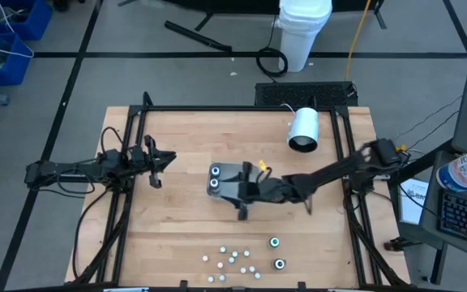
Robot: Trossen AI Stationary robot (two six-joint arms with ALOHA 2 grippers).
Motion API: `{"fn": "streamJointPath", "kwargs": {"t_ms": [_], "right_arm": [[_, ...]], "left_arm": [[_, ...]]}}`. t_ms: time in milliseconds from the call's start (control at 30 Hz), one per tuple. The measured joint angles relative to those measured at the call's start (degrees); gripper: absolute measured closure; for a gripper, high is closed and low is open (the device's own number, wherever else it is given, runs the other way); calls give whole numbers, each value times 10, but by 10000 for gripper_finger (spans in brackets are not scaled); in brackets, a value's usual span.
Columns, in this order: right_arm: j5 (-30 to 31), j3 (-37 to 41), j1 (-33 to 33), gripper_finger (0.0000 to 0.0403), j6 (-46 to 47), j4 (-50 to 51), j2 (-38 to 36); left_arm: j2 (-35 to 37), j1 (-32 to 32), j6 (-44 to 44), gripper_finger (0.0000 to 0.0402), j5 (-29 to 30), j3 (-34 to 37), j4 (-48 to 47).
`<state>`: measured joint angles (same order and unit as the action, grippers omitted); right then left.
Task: Pick & Place food coloring
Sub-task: Put the big green food coloring bottle into the gray bin
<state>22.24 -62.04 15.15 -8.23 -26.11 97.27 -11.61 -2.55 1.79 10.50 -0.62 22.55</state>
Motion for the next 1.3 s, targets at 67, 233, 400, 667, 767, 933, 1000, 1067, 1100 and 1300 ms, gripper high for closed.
{"fn": "streamJointPath", "kwargs": {"t_ms": [67, 233, 400, 667, 767, 933, 1000, 1067, 1100, 1300], "right_arm": [[2, 0, 20, 196, 0, 57, -40], [62, 24, 76, 244, 8, 148, -120], [129, 108, 129, 324, 27, 133, -187], [225, 294, 199, 394, 56, -29, -248], [243, 351, 208, 391, 54, -110, -249], [243, 404, 205, 401, 44, -179, -249], [242, 416, 205, 399, 43, -194, -249], [242, 424, 205, 399, 42, -201, -249], [242, 426, 205, 401, 41, -203, -249], [242, 427, 205, 399, 17, -204, -248]], "left_arm": [[0, 0, -10, 350, 0, 0, 0], [0, 0, -11, 350, 0, 0, 0], [0, 0, -7, 350, 0, 0, 0], [0, 0, 1, 350, -1, 0, -1], [0, 0, 0, 350, -1, 0, 0], [0, 0, -5, 350, -1, 0, 0], [0, 0, -8, 350, 0, 0, 0], [0, 0, -8, 350, 1, 0, 0], [0, 0, -8, 350, 1, 0, 0], [0, 0, -6, 350, 1, 0, 0]]}}
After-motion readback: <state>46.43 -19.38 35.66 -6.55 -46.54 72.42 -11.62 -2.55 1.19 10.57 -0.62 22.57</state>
